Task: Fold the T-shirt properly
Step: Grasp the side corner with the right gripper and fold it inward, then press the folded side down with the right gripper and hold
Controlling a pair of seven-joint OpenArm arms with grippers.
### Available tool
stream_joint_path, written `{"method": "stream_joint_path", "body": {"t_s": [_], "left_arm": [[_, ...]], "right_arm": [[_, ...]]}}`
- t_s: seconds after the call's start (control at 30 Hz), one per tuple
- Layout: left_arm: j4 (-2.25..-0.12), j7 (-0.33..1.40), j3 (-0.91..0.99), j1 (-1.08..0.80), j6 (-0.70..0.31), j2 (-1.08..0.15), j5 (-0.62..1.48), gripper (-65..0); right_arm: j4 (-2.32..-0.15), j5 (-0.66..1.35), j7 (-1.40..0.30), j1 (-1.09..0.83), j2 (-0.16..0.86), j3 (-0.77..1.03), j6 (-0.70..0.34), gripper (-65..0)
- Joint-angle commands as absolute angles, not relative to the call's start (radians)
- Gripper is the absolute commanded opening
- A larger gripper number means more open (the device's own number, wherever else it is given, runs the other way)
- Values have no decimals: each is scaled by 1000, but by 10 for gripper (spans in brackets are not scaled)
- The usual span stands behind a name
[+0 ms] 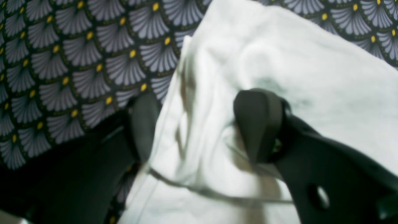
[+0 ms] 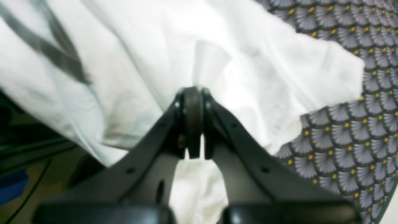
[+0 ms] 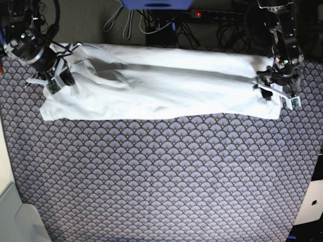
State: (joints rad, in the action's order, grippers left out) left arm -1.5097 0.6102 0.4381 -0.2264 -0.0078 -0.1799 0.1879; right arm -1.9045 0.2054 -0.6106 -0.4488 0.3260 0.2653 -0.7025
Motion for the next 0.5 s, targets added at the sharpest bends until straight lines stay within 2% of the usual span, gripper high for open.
{"method": "stream_joint_path", "body": {"t_s": [0.0,0.13,0.3,0.37,0.47], "left_arm": [[-1520,607,440,-225,-13,-189,189,-221],[-1520,608,440,-225,-15,-189,191,-220],[-1520,610,440,-226,-15,-189,191,-220],[-1520,610,440,-226,-15,-189,191,-220],[-1520,611,440,-226,-15,-189,191,-220]], "right_arm": [[-1922,213,-596,-447,335,272,-698,-650],[-1919,209,-598,-449,331,271,-698,-578],[-1919,206,-599,-453,337,278,-698,-402],[-1920,209,-599,-453,334,314,-698,-353],[-1926,213,-599,-443,309,400,-698,-319]]}}
